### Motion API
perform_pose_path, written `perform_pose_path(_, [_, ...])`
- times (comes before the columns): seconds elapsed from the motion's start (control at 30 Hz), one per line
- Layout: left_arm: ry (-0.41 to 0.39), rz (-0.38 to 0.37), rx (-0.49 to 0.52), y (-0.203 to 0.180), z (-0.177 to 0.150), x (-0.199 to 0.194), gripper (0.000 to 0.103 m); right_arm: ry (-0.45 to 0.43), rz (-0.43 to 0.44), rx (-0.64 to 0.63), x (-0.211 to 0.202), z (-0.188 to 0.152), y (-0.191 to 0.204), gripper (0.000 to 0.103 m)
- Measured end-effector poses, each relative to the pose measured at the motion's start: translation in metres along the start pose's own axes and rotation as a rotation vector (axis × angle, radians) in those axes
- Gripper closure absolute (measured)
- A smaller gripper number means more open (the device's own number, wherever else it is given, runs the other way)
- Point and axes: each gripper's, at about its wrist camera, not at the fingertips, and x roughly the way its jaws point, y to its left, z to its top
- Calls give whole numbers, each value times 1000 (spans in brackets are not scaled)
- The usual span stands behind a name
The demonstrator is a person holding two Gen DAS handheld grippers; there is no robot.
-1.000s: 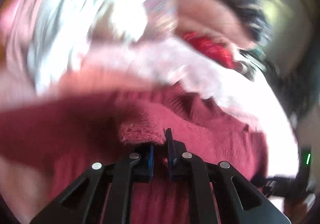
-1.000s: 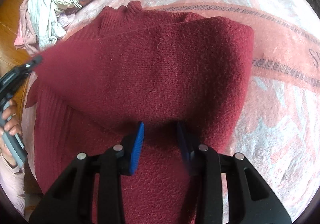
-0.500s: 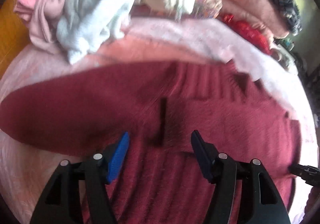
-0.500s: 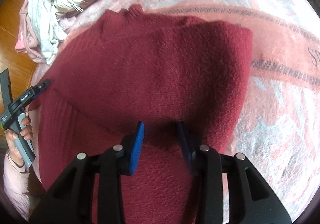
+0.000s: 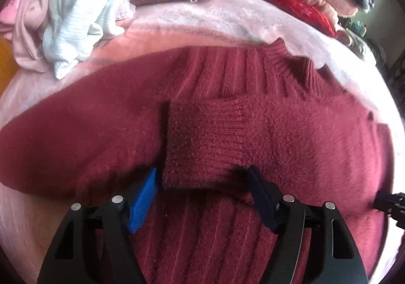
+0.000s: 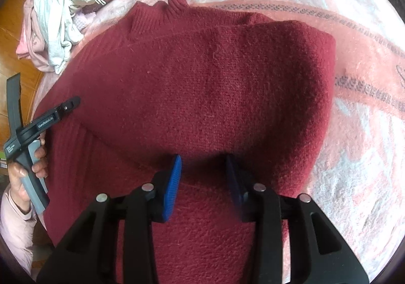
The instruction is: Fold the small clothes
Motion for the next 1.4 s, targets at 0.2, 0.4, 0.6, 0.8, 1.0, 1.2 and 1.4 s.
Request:
perform_pose_path(0.2, [-21,11,-39,40,0,-23,22,-10,37,-3,-7,5,28,64])
perform_pose_path(0.4, [-21,93,-163,131,2,-45,10,-5,52,-10,0,10,53,58])
perform_pose_path(0.6, [3,198,-299,239,-4,-49,9,22,46,-20,15,11,68,57])
perform_pose_path(0.8, [14,205,-480,323,-15,-50,9,17,33,-31,22,15,76,55])
perform_pose_path(1.0, [34,170,-586,358,-23,-34,9,15,10,-50,27,14,81,52])
perform_pose_path(1.2, [26,212,-547,351,-19,-25,8,14,15,-49,29,14,81,52])
perform_pose_path(1.4, [3,253,-484,340,-12,-28,61,12,20,-53,28,12,80,53])
